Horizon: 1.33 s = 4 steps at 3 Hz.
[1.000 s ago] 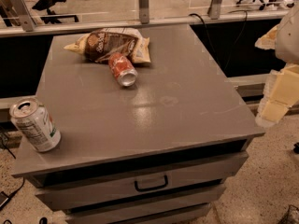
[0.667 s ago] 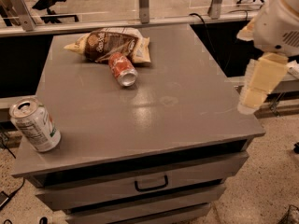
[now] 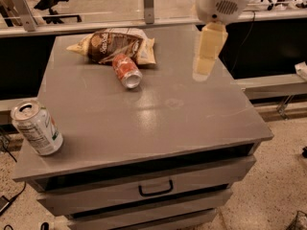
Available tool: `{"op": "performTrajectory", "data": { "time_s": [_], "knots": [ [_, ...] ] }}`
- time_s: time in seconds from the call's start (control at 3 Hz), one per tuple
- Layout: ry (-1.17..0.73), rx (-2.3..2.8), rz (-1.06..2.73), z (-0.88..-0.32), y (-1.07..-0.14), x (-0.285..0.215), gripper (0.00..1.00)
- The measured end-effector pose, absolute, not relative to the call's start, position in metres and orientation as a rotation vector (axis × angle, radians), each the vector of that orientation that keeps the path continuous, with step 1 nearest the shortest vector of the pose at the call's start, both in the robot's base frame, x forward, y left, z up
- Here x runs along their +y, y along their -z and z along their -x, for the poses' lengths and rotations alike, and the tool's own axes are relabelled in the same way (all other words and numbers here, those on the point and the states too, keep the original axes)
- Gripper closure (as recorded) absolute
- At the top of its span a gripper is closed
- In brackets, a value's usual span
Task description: Move coke can near 7up can
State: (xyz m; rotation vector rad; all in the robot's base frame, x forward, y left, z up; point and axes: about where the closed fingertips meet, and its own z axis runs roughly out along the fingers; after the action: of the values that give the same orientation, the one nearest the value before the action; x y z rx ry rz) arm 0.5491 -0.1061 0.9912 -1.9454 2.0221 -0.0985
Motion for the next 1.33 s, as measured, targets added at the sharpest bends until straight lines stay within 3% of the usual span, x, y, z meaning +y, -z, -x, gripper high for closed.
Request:
{"op": "performTrajectory", "data": {
  "time_s": [0.33,1.33],
  "knots": [
    [0.039,1.952,1.960,-0.595,-0.993,-0.055,0.00],
    [0.103,2.097,1.731,-0.634,-0.962,-0.054,0.00]
  ]
}}
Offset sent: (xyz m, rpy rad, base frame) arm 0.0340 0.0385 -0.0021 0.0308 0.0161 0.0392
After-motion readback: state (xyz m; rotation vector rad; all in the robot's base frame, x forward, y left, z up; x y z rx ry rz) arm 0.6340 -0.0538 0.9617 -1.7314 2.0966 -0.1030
